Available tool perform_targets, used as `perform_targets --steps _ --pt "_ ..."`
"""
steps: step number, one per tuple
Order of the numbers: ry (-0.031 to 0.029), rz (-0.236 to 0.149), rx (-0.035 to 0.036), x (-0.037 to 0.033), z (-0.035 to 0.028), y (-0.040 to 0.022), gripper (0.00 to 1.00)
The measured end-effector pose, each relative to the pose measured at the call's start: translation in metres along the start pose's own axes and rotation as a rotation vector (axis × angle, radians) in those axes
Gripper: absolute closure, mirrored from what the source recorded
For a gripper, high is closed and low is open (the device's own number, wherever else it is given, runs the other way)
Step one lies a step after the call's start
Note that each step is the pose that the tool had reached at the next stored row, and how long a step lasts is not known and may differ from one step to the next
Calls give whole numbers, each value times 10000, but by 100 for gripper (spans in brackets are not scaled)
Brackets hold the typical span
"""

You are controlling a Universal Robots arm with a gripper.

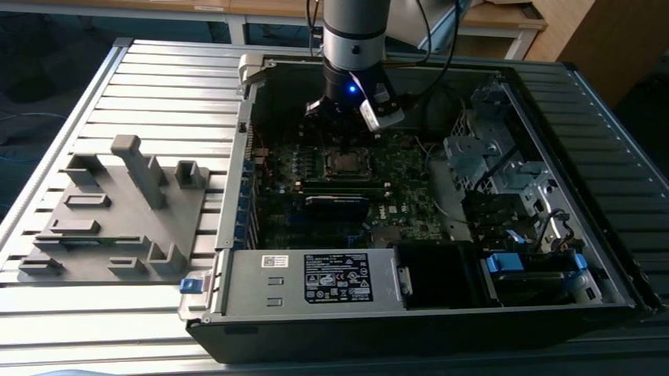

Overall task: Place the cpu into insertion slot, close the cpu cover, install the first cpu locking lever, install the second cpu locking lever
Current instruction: 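Install the first cpu locking lever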

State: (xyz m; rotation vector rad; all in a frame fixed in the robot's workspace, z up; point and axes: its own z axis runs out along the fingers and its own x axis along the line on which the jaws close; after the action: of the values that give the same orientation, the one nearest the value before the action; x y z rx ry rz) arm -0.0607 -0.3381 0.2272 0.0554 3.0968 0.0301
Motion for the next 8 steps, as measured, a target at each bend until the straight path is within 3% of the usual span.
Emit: perform_targets --steps 8 --pt "1 -1 1 4 -8 0 89"
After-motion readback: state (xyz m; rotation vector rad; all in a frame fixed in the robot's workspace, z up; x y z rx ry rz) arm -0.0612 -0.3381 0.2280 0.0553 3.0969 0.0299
